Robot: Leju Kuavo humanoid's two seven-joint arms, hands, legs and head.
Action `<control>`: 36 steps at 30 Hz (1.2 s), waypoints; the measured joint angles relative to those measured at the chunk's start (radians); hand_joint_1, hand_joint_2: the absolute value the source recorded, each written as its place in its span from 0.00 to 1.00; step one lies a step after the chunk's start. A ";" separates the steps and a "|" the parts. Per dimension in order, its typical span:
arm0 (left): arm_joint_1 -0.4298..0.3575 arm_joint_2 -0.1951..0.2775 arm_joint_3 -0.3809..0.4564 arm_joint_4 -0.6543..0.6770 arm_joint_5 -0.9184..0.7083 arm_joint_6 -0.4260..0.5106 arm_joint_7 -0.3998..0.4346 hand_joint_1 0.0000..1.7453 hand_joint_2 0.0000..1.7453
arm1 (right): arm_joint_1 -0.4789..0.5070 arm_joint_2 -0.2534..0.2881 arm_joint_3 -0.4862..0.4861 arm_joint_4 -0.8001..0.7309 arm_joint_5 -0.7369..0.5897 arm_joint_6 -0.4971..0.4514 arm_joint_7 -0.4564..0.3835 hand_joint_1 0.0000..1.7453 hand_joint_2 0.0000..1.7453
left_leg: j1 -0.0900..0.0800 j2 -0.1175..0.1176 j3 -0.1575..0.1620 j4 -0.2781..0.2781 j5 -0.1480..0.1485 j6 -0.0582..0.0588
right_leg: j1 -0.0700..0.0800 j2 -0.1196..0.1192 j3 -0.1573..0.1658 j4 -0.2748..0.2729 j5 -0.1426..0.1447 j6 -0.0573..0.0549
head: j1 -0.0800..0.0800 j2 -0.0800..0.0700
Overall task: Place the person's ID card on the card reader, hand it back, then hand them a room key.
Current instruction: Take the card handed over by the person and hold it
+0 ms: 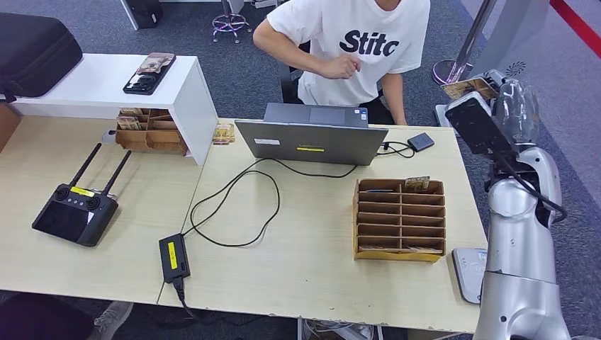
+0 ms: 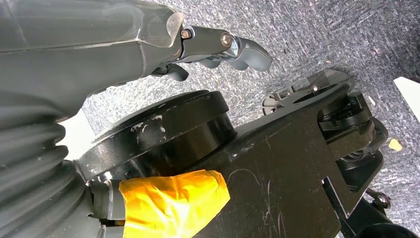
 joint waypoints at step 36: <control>0.009 -0.004 0.000 0.000 0.112 0.023 0.002 0.00 1.00 | 0.443 0.032 -0.361 -0.168 -0.385 0.067 -0.150 1.00 1.00 | 0.000 -0.002 -0.001 0.000 -0.001 0.001 | 0.000 -0.002 0.000 -0.001 -0.001 0.001 | 0.000 0.000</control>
